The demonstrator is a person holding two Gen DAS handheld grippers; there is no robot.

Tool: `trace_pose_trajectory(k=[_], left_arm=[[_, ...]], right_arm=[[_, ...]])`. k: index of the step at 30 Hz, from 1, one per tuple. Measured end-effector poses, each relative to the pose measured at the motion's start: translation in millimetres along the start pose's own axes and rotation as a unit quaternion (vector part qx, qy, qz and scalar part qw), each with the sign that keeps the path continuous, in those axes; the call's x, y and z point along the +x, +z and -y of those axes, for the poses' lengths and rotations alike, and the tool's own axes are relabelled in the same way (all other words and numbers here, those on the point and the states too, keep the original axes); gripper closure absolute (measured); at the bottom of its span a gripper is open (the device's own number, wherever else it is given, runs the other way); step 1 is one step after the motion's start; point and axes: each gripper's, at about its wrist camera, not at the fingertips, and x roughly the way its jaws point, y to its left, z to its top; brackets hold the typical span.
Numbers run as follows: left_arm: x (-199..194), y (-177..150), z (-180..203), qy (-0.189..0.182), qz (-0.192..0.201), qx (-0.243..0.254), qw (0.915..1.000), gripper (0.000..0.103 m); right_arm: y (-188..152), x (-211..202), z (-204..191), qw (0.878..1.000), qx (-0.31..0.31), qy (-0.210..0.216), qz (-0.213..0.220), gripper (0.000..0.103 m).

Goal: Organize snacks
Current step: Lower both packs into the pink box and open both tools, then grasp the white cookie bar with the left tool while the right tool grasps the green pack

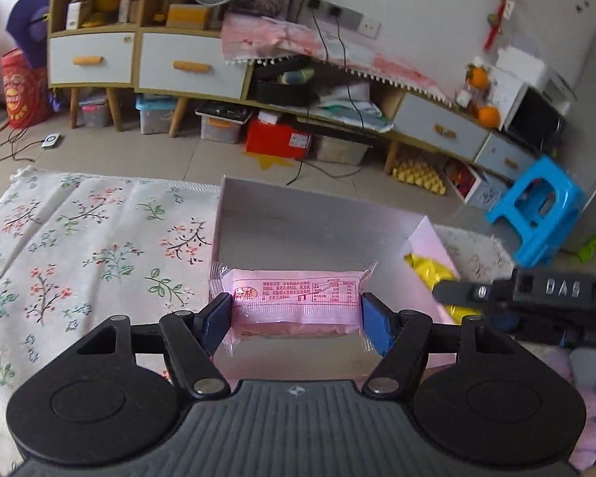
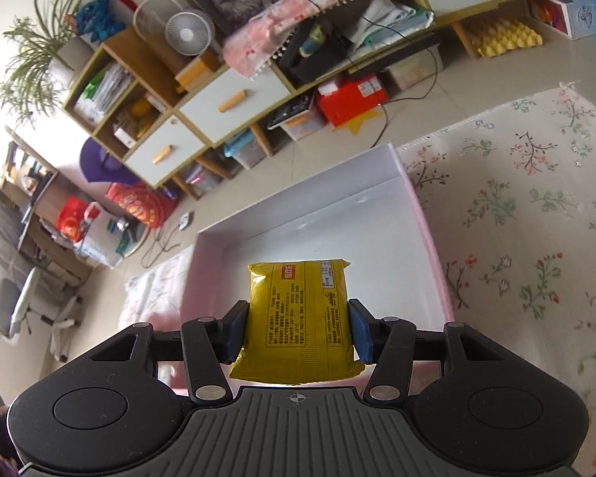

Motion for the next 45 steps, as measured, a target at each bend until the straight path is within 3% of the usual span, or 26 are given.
trace_pose_trajectory(k=[8, 18, 24, 26, 30, 32, 37, 45], left_arm=[[12, -10, 5, 0.027, -0.031, 0.063, 0.9972, 0.037], [12, -13, 10, 0.036, -0.048, 0.078, 0.9951, 0.036], [11, -11, 10, 0.028, -0.042, 0.066, 0.9965, 0.031], [9, -10, 10, 0.022, -0.04, 0.065, 0.9968, 0.022], [2, -8, 8, 0.009, -0.036, 0.052, 0.998, 0.011], [-5, -8, 8, 0.002, -0.033, 0.044, 0.9985, 0.005], [-24, -8, 13, 0.006, -0.025, 0.044, 0.9987, 0.001], [-58, -16, 11, 0.029, -0.034, 0.039, 0.9982, 0.0]], right_arm=[[-2, 22, 8, 1.0, -0.009, -0.02, 0.002, 0.051], [-10, 28, 5, 0.998, -0.034, -0.048, -0.007, 0.051], [-6, 26, 5, 0.999, -0.018, -0.031, -0.013, 0.039], [-5, 24, 3, 0.999, -0.021, -0.03, -0.012, 0.028], [-3, 16, -1, 0.999, -0.032, -0.035, -0.014, 0.027], [-3, 9, -5, 0.998, -0.038, -0.04, -0.012, 0.021], [-2, -15, -19, 0.998, -0.054, -0.036, -0.005, 0.012], [-22, -50, -51, 0.994, -0.096, -0.05, -0.023, 0.009]])
